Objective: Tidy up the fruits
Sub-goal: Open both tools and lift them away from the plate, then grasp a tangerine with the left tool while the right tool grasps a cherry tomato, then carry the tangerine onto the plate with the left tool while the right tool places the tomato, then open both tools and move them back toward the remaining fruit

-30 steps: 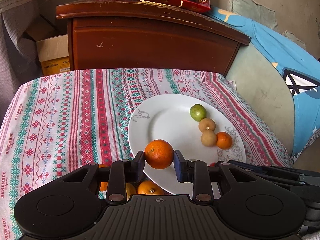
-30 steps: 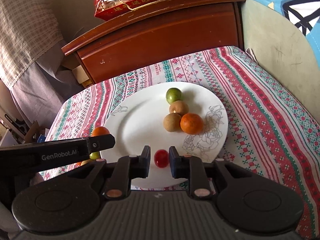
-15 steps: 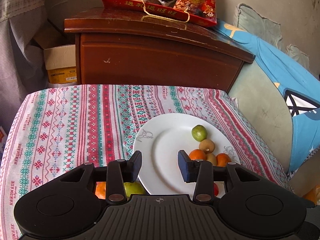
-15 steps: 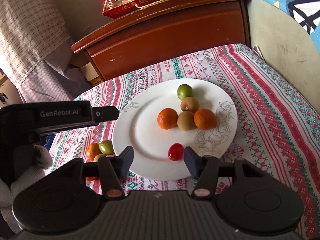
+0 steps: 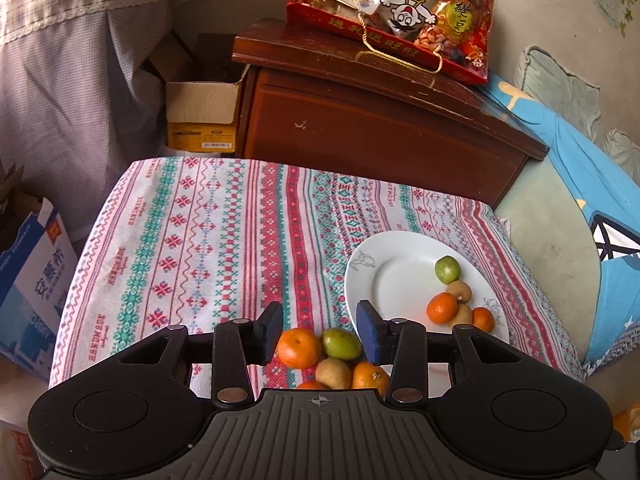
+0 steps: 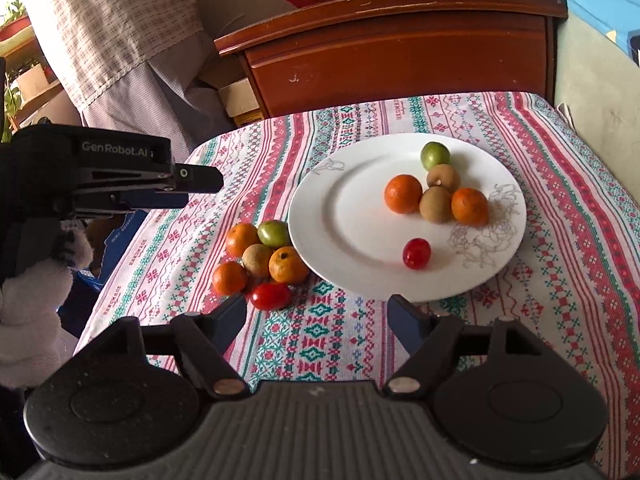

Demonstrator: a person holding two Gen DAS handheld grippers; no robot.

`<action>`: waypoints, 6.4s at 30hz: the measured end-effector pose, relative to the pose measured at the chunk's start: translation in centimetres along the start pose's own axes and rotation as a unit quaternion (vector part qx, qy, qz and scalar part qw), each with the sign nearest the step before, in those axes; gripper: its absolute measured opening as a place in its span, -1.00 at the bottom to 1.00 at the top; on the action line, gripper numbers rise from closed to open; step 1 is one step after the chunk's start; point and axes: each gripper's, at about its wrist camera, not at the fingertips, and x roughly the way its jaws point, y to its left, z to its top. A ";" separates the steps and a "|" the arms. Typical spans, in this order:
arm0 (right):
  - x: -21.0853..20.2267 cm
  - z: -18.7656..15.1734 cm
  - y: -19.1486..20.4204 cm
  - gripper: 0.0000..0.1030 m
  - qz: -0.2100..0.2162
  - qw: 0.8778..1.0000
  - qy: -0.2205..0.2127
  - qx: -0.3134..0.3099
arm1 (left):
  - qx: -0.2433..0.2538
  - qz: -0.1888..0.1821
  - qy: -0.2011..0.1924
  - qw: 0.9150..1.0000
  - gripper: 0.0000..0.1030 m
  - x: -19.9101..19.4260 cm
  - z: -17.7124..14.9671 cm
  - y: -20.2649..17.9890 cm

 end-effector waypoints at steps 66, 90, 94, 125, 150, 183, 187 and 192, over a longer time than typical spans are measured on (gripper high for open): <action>3.1 -1.7 3.6 -0.42 -0.030 0.996 -0.023 -0.085 | 0.050 -0.004 0.030 0.998 -0.18 1.0 -5.8 1.2; 2.9 -1.9 2.3 -0.42 -0.037 0.998 -0.013 -0.056 | 0.105 0.010 0.004 0.994 -0.53 2.9 -6.7 -0.4; 2.5 -1.8 2.5 -0.42 -0.029 0.998 -0.015 -0.056 | 0.093 0.011 0.004 0.996 -0.53 2.2 -6.6 -0.1; 1.6 2.8 -0.9 -0.42 -0.069 0.995 -0.070 -0.025 | 0.042 -0.033 0.002 0.999 -0.52 5.8 -0.4 -3.9; 1.0 3.0 -1.0 -0.37 -0.072 0.994 -0.085 -0.017 | 0.052 -0.006 -0.017 0.998 -0.01 4.4 2.3 -4.4; 4.7 -0.7 2.6 -0.35 -0.019 0.999 -0.039 -0.001 | 0.002 0.057 -0.014 0.998 0.00 -1.9 -1.7 3.0; 5.2 -0.7 2.8 -0.37 -0.024 0.999 -0.046 0.000 | 0.001 0.054 -0.006 0.999 0.01 -1.5 -2.0 3.3; 5.7 -0.6 3.2 -0.38 -0.026 0.998 -0.051 0.000 | 0.003 0.056 0.002 0.998 0.01 -1.0 -2.4 3.5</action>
